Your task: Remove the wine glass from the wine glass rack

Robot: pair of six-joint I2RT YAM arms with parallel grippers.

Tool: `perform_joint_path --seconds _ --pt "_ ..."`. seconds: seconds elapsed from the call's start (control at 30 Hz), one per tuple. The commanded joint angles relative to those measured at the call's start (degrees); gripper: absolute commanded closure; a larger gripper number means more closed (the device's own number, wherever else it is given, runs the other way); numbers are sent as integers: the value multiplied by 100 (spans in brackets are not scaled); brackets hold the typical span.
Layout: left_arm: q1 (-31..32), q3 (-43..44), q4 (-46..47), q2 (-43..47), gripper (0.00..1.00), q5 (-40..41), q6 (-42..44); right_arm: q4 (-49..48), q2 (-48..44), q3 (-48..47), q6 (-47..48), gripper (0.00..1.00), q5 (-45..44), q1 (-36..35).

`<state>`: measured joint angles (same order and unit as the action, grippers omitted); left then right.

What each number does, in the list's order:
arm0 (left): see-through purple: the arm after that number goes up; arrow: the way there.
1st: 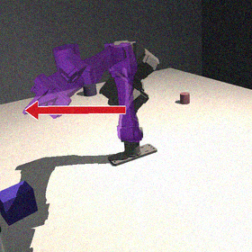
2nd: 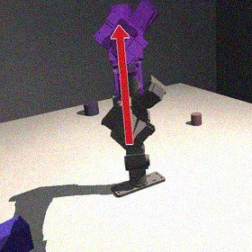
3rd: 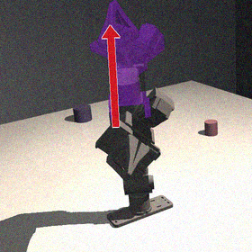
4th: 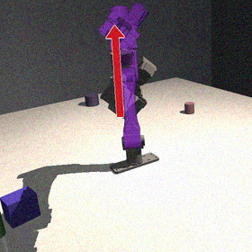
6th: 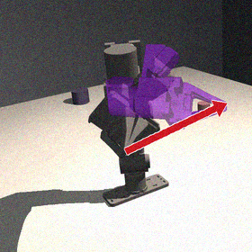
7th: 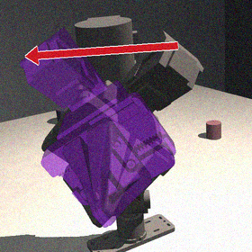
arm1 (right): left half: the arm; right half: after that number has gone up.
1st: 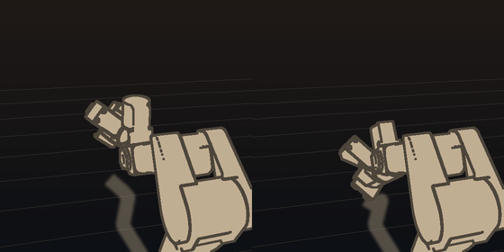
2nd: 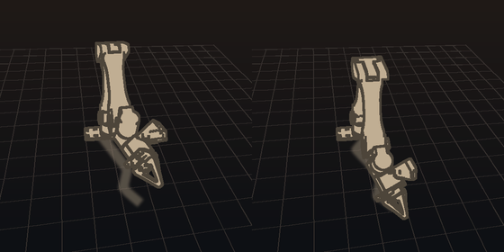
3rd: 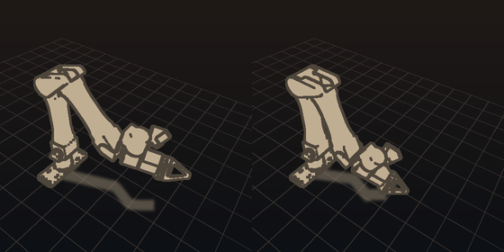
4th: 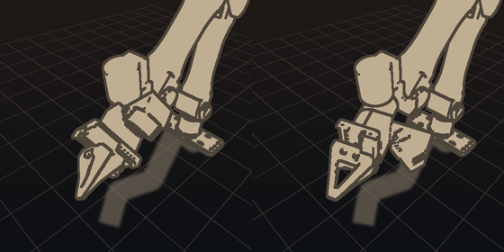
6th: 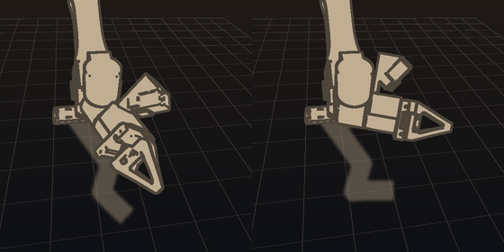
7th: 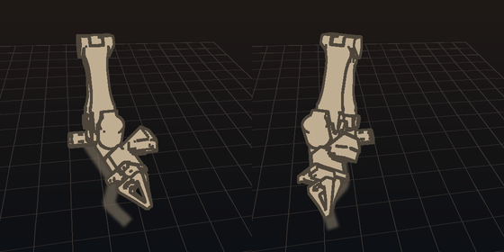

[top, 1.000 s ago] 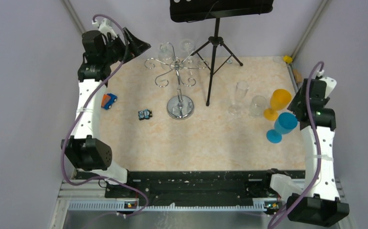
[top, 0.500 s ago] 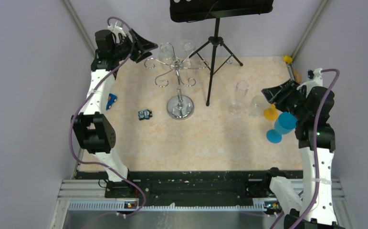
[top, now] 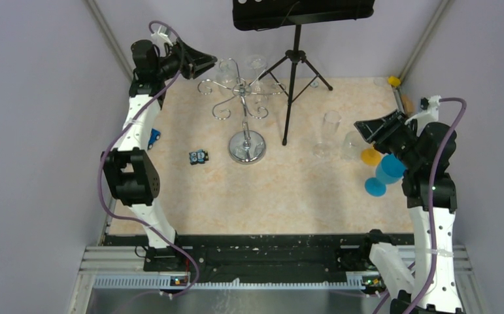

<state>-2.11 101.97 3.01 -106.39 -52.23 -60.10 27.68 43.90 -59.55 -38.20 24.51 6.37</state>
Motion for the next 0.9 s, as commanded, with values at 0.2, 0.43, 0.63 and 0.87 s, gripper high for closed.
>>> perform_joint_path --seconds 0.2,0.43,0.63,0.87 --pt "97 -80 213 0 67 -183 -60 -44 -210 -7 -31 57 -282 -66" --pt "154 -100 175 -49 73 -281 -106 35 -284 -37 -28 58 -357 -66" --pt "158 -120 -78 -48 76 -225 1 44 -309 -56 -39 59 -373 -66" --pt "158 -122 133 0 100 -238 -235 67 -355 -49 -52 60 -420 -66"
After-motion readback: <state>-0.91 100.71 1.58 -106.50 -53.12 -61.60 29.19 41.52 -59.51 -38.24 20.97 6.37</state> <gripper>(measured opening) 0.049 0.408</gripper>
